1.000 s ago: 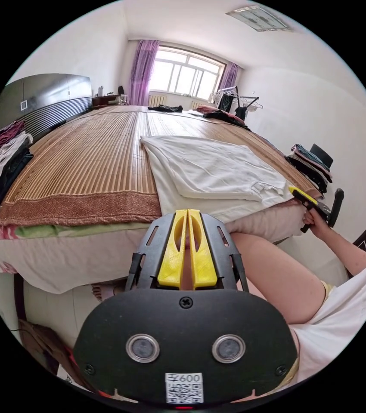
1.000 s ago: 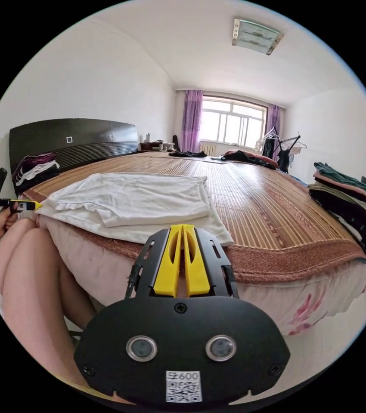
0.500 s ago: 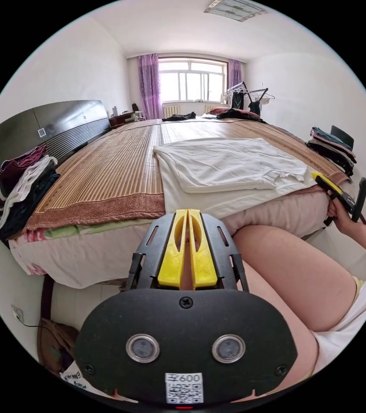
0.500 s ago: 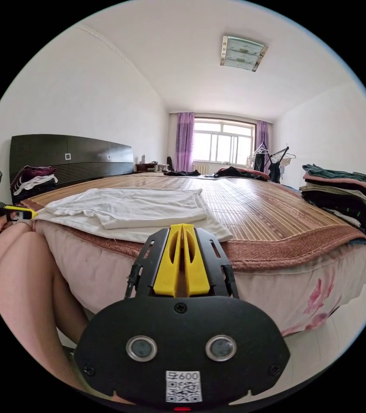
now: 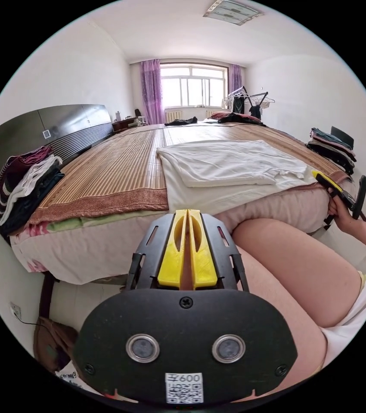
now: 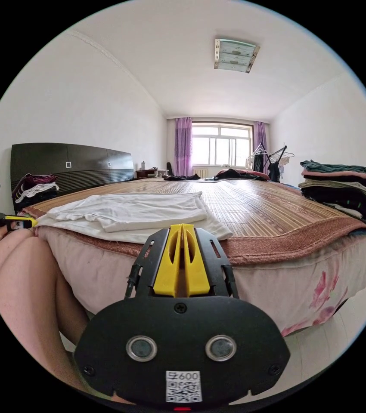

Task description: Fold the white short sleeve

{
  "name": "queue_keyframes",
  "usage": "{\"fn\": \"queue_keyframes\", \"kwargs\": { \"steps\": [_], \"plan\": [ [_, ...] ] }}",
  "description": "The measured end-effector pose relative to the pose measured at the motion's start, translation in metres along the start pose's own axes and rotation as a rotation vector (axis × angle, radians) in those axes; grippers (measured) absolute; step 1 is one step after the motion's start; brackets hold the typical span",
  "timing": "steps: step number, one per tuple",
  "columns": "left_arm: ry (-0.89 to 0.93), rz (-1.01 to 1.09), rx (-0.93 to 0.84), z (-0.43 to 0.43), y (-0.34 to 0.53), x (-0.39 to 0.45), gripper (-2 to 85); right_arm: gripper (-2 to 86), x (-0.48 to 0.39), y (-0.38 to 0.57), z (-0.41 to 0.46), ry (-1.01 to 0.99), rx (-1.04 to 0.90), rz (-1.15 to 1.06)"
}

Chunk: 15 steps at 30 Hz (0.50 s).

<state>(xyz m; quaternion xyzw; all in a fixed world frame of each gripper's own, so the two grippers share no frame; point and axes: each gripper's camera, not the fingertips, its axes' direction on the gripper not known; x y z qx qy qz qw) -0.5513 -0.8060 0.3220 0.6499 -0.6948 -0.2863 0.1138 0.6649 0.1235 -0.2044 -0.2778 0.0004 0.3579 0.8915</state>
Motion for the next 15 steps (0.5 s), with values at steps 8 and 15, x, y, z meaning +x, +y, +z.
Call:
{"fn": "queue_keyframes", "kwargs": {
  "steps": [8, 15],
  "plan": [
    [0.191, -0.321, 0.080, -0.062, -0.031, -0.090, 11.3, -0.9, 0.042, 0.022, 0.041, 0.002, 0.000, 0.006],
    [0.583, -0.419, -0.108, -0.037, -0.066, -0.154, 13.4, -0.8, 0.071, 0.042, 0.072, 0.014, 0.004, 0.013]
  ]
}}
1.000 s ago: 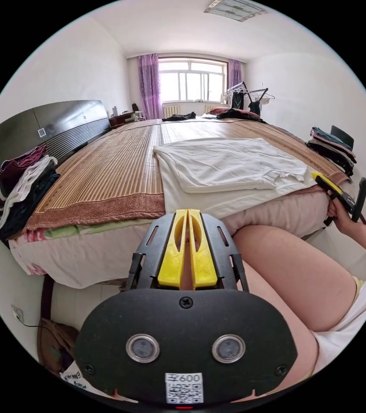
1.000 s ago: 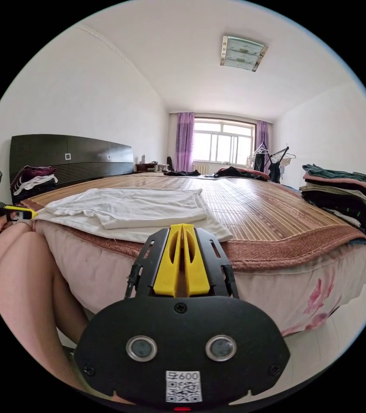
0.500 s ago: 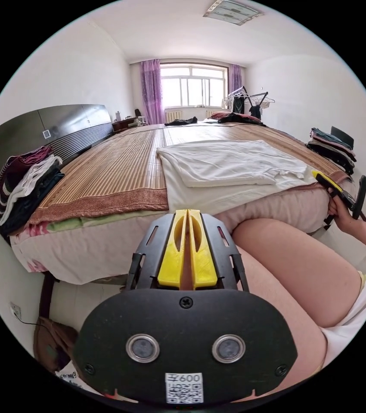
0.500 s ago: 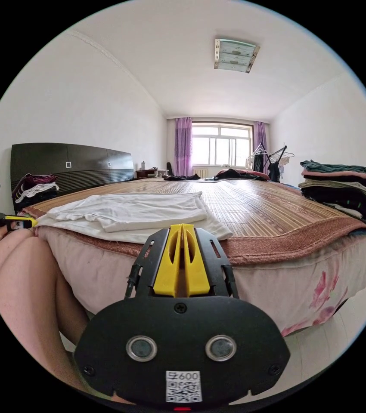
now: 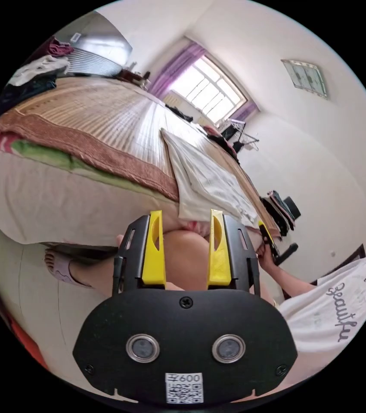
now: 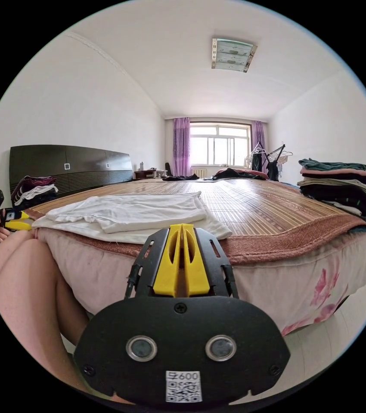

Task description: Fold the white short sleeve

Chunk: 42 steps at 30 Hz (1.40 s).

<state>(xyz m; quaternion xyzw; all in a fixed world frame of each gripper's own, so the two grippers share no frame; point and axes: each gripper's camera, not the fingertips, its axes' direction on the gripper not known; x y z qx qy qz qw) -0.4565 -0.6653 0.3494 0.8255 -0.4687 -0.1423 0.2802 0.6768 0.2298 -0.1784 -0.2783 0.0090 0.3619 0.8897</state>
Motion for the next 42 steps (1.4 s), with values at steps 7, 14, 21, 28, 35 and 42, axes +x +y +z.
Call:
{"fn": "queue_keyframes", "kwargs": {
  "steps": [7, 14, 21, 28, 35, 42],
  "plan": [
    [0.060, -0.055, 0.028, -0.031, -0.034, 0.003, 10.5, -0.8, 0.023, 0.021, 0.034, 0.023, -0.022, -0.020],
    [0.148, -0.112, 0.033, -0.053, -0.065, -0.002, 8.2, -0.8, 0.018, 0.030, 0.056, 0.136, -0.082, -0.054],
    [0.262, -0.167, -0.034, -0.078, -0.099, 0.004, 3.7, -0.1, -0.021, 0.031, 0.052, -0.388, -0.009, -0.034],
    [0.322, -0.153, -0.007, -0.126, -0.137, 0.042, 1.2, 10.7, -0.131, 0.030, 0.102, -0.754, -0.139, -0.170],
    [0.493, -0.230, 0.060, -0.151, -0.182, 0.083, 0.7, 16.1, -0.266, 0.066, 0.134, -0.458, -0.095, -0.561],
    [0.535, -0.241, 0.106, -0.171, -0.203, 0.124, 0.5, 15.5, -0.340, 0.086, 0.212, -0.302, -0.234, -0.650]
  ]
}}
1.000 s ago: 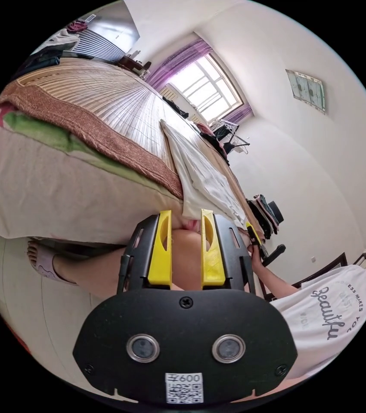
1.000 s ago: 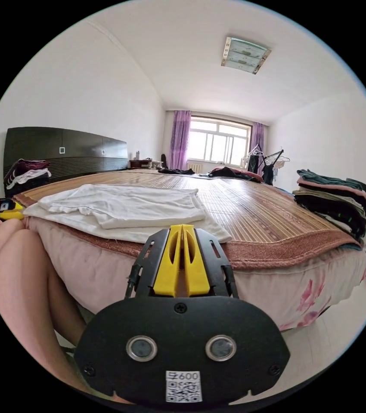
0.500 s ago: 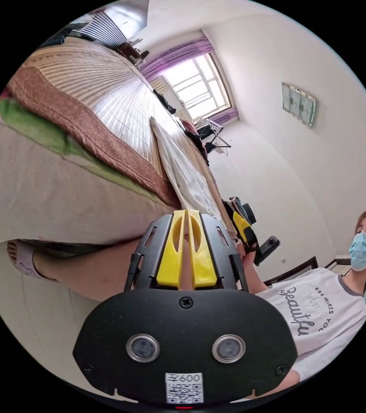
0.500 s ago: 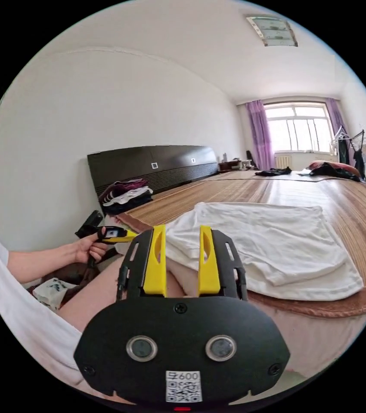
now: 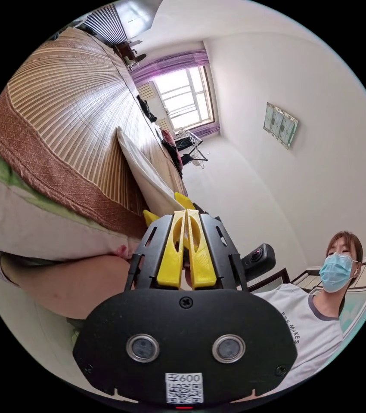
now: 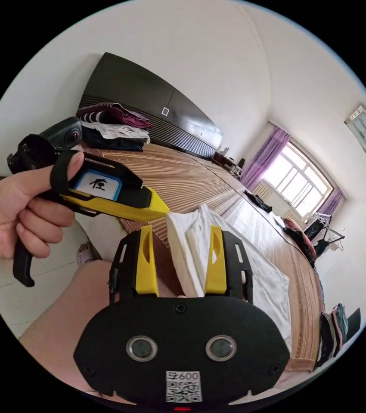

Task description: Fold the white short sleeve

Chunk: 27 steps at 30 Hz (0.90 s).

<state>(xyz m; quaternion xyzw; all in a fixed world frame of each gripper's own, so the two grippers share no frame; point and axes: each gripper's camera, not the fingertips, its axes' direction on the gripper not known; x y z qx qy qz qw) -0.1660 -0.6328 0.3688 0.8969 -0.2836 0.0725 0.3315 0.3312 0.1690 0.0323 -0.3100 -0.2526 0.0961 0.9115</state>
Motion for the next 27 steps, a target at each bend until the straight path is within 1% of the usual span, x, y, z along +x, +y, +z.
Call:
{"fn": "queue_keyframes", "kwargs": {
  "steps": [1, 3, 4, 5, 7, 9, 10, 11, 12, 13, 14, 15, 17, 19, 22, 24, 27],
  "plan": [
    [0.002, -0.002, 0.010, 0.000, -0.001, 0.006, 0.4, 15.3, -0.003, -0.002, 0.011, 0.007, -0.013, 0.005],
    [-0.002, 0.007, 0.006, 0.004, -0.003, 0.015, 0.4, 14.5, -0.008, -0.004, 0.033, 0.084, -0.077, -0.001],
    [-0.005, 0.011, 0.005, 0.006, -0.003, 0.020, 0.4, 13.8, -0.011, -0.003, 0.051, 0.123, -0.137, -0.009],
    [0.001, 0.006, 0.013, 0.007, -0.004, 0.023, 0.4, 13.1, -0.014, 0.000, 0.068, 0.113, -0.202, -0.033],
    [0.019, -0.005, 0.025, 0.008, -0.004, 0.026, 0.4, 12.0, -0.015, 0.006, 0.086, 0.091, -0.249, -0.023],
    [0.111, 0.007, 0.048, 0.008, -0.005, 0.030, 0.4, 10.3, -0.013, 0.014, 0.099, 0.060, -0.267, -0.003],
    [0.199, 0.002, 0.078, 0.006, -0.005, 0.031, 0.4, 7.3, -0.012, 0.019, 0.106, 0.036, -0.272, 0.009],
    [0.217, -0.048, 0.105, 0.003, -0.004, 0.029, 0.4, 4.1, -0.011, 0.025, 0.106, 0.029, -0.232, 0.021],
    [0.190, -0.072, 0.119, 0.001, -0.003, 0.028, 0.5, 2.5, -0.012, 0.029, 0.106, 0.036, -0.203, 0.017],
    [0.110, -0.065, 0.132, -0.005, -0.003, 0.028, 0.6, 0.6, -0.015, 0.033, 0.115, 0.061, -0.220, -0.002],
    [0.038, -0.048, 0.139, -0.012, -0.002, 0.029, 0.8, -0.1, -0.017, 0.037, 0.126, 0.041, -0.263, -0.015],
    [0.011, -0.046, 0.147, -0.016, 0.000, 0.028, 0.9, -0.2, -0.017, 0.040, 0.127, 0.028, -0.256, -0.010],
    [-0.071, -0.062, 0.165, -0.028, 0.009, 0.022, 1.8, -0.5, -0.015, 0.056, 0.121, 0.035, -0.170, 0.002],
    [-0.077, -0.081, 0.160, -0.030, 0.014, 0.013, 3.2, -0.6, -0.012, 0.065, 0.125, 0.005, -0.164, 0.021],
    [-0.031, -0.118, 0.157, -0.022, 0.018, -0.002, 6.2, -0.1, -0.010, 0.079, 0.132, -0.050, -0.162, 0.036],
    [-0.046, -0.126, 0.143, -0.013, 0.017, -0.007, 7.6, 1.1, -0.007, 0.089, 0.132, -0.091, -0.142, 0.059],
    [-0.097, -0.131, 0.073, 0.009, 0.012, -0.016, 10.1, 6.8, 0.001, 0.109, 0.117, -0.215, -0.070, 0.106]
  ]
}}
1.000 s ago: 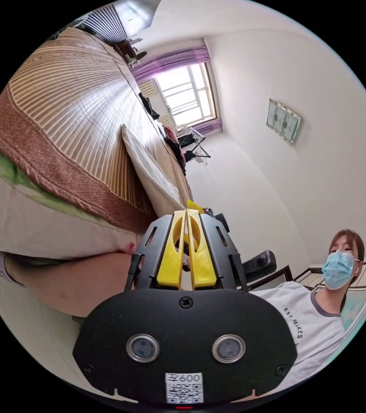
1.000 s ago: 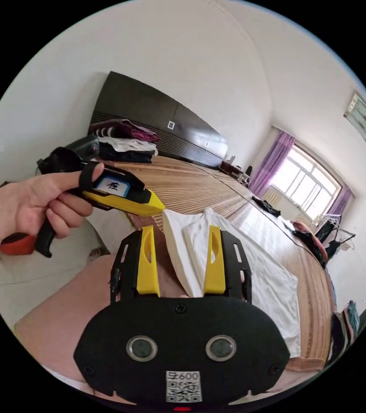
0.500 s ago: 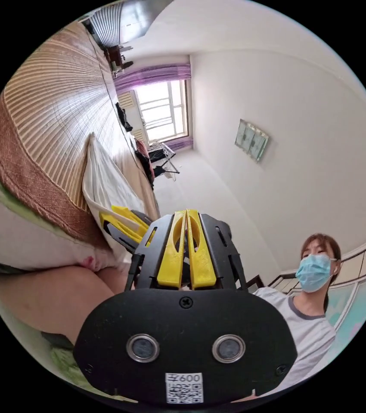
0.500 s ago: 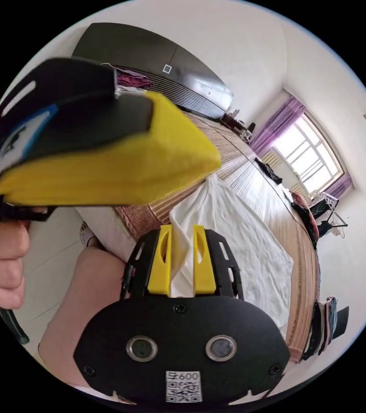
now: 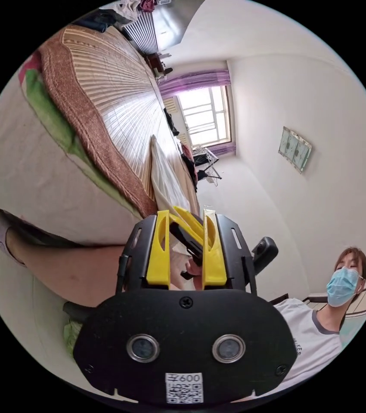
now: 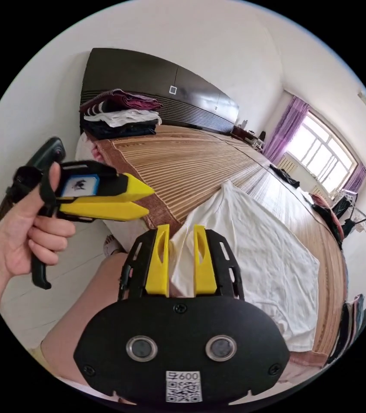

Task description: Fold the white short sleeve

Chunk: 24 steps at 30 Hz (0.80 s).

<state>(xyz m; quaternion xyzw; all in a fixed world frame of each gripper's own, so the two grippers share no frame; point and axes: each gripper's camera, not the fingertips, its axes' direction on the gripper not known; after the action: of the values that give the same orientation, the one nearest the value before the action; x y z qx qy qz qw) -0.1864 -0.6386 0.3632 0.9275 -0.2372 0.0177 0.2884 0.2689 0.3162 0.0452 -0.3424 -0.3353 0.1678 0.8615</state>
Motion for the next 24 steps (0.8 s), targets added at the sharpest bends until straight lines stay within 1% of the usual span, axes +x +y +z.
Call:
{"fn": "queue_keyframes", "kwargs": {
  "steps": [2, 5, 8, 10, 13, 15, 17, 20, 24],
  "plan": [
    [-0.015, 0.004, -0.023, 0.013, 0.001, -0.008, 10.8, 10.0, 0.008, 0.025, -0.024, -0.069, 0.088, 0.020],
    [-0.047, 0.009, -0.071, 0.027, 0.004, -0.014, 11.3, 12.1, 0.026, 0.052, -0.054, -0.189, 0.175, 0.029],
    [-0.080, 0.026, -0.108, 0.041, 0.008, -0.018, 11.3, 13.0, 0.046, 0.071, -0.071, -0.234, 0.235, 0.052],
    [-0.104, 0.029, -0.094, 0.041, 0.010, -0.022, 11.3, 13.1, 0.055, 0.079, -0.075, -0.230, 0.253, 0.059],
    [-0.155, 0.039, -0.077, 0.035, 0.013, -0.027, 11.2, 13.2, 0.063, 0.089, -0.071, -0.244, 0.247, 0.064],
    [-0.142, 0.026, -0.087, 0.035, 0.013, -0.036, 11.3, 13.3, 0.061, 0.094, -0.066, -0.252, 0.241, 0.051],
    [-0.089, 0.015, -0.129, 0.043, 0.013, -0.049, 11.0, 13.3, 0.050, 0.099, -0.059, -0.244, 0.230, 0.021],
    [-0.114, -0.010, -0.123, 0.047, 0.015, -0.061, 10.0, 13.2, 0.027, 0.098, -0.051, -0.284, 0.180, -0.069],
    [-0.096, -0.022, -0.137, 0.047, 0.013, -0.075, 7.9, 13.4, 0.002, 0.098, -0.042, -0.257, 0.160, -0.084]
  ]
}}
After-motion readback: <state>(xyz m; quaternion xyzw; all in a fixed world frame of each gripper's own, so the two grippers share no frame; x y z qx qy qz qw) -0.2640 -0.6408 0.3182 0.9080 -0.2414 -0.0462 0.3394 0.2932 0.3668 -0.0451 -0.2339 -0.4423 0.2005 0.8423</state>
